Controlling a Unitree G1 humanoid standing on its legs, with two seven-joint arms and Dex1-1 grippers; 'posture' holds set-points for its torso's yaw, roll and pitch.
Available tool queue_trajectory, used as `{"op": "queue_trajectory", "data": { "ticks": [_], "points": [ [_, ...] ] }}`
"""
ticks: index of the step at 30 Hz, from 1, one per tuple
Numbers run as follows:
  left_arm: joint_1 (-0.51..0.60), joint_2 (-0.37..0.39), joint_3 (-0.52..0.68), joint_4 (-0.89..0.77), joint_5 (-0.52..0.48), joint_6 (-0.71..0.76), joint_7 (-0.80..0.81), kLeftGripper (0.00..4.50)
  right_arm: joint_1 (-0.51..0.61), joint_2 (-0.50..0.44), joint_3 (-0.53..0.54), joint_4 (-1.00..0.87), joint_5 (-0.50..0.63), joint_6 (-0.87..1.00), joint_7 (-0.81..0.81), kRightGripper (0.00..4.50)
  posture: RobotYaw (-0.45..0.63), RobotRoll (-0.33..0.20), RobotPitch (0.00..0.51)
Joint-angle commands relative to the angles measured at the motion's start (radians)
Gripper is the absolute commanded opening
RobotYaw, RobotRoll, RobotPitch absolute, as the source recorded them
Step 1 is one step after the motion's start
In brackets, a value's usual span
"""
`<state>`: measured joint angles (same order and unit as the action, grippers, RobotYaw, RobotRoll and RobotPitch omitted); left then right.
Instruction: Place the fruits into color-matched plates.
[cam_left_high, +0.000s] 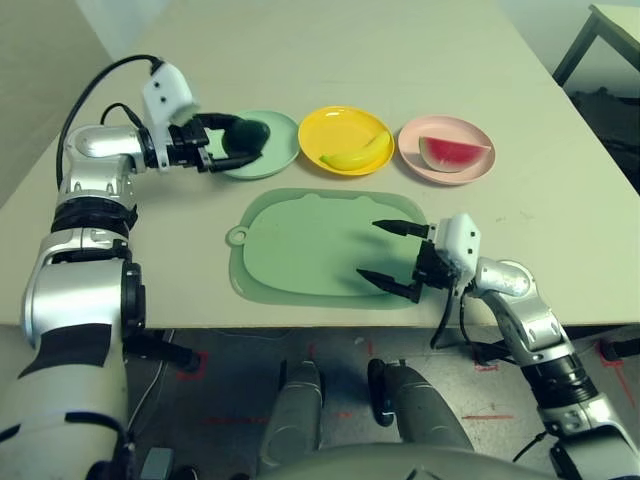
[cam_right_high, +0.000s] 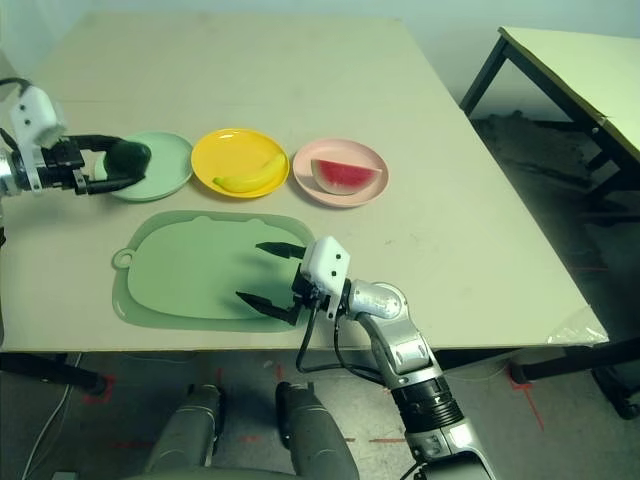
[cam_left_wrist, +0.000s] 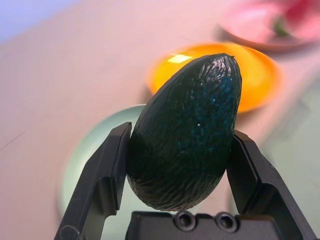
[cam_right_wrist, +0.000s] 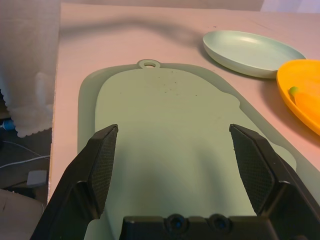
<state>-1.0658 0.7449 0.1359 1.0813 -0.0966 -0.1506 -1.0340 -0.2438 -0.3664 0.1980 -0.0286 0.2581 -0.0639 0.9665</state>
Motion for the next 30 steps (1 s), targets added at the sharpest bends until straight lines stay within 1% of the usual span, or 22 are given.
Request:
{"op": "queue_trajectory", "data": {
  "ticks": [1, 5, 8, 14, 21, 26, 30],
  "points": [
    [-0.019, -0.023, 0.033, 0.042, -0.009, 0.056, 0.148, 3.15, 0.014, 0.002, -0.014, 0.005, -0.009, -0.023, -0.029, 4.5, 0.03, 0.0, 0.176],
    [-0.042, -0.055, 0.028, 0.085, 0.006, 0.055, 0.243, 3.15, 0.019, 0.016, -0.052, 0.0, -0.013, -0.027, -0.104, 4.5, 0.02, 0.0, 0.182],
    [-0.059, -0.075, 0.033, 0.121, 0.007, 0.052, 0.296, 3.15, 0.025, 0.039, -0.096, -0.01, -0.02, -0.008, -0.205, 4.5, 0.01, 0.0, 0.185],
    [-0.064, -0.099, 0.026, 0.17, 0.023, 0.06, 0.387, 3.15, 0.068, 0.057, -0.113, -0.058, -0.033, 0.027, -0.3, 4.5, -0.01, 0.0, 0.19],
    [-0.044, -0.136, 0.016, 0.216, 0.054, 0.068, 0.468, 3.15, 0.103, 0.058, -0.107, -0.104, -0.031, 0.055, -0.341, 4.5, -0.03, 0.0, 0.199],
    [-0.045, -0.175, 0.008, 0.236, 0.081, 0.088, 0.495, 3.15, 0.104, 0.057, -0.106, -0.119, -0.03, 0.067, -0.354, 4.5, -0.05, 0.0, 0.204],
    [-0.047, -0.191, -0.001, 0.243, 0.103, 0.099, 0.512, 3.15, 0.116, 0.053, -0.108, -0.136, -0.028, 0.074, -0.36, 4.5, -0.07, 0.0, 0.207]
  ]
}}
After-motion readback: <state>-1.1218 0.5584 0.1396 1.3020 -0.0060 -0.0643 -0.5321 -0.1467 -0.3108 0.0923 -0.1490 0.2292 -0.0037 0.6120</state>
